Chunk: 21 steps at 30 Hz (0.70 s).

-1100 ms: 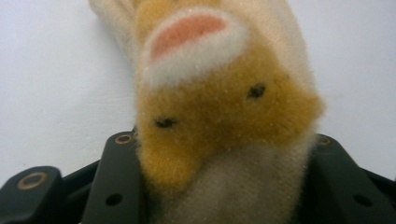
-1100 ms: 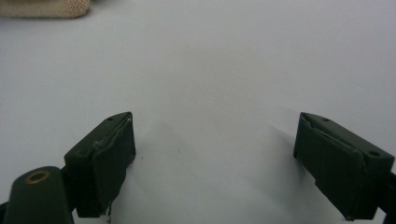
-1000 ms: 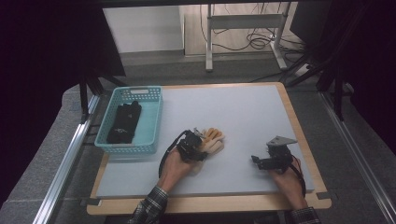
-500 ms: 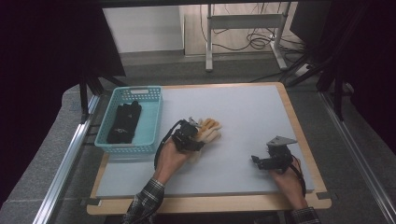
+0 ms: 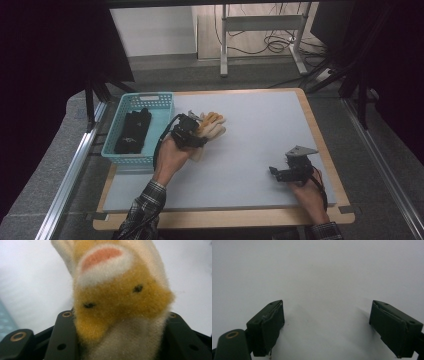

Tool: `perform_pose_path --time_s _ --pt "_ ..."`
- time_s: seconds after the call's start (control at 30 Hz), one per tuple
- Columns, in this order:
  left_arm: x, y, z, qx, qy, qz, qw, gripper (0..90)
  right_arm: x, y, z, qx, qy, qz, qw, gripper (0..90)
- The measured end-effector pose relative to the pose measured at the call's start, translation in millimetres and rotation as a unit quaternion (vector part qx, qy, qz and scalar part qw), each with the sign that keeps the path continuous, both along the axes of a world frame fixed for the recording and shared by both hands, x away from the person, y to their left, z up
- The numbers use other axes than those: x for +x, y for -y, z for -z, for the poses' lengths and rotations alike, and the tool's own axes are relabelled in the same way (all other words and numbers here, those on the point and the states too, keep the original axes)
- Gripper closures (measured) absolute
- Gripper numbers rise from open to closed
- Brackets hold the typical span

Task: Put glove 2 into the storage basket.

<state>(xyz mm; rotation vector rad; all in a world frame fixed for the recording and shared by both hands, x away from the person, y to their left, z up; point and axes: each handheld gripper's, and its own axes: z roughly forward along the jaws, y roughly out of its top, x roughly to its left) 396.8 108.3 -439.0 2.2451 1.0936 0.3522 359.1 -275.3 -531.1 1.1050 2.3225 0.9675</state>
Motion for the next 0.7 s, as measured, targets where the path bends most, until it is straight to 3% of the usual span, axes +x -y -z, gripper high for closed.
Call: perform_pose_path --time_s 0.4,0.57,0.7 --pt "13.6 -45.4 -20.0 0.01 0.006 -0.058 0.9983 53.2 0.0 0.1 0.0 0.0 0.0 0.0 1.0 12.5" --pt "18.4 -70.7 -25.2 0.011 0.008 -0.093 0.9955 53.1 0.1 0.1 0.0 0.0 0.0 0.0 1.0 12.5" --pt "23.0 -94.5 -28.4 0.014 0.004 -0.126 0.9919 53.0 0.2 0.2 0.1 0.0 0.0 0.0 1.0 12.5"
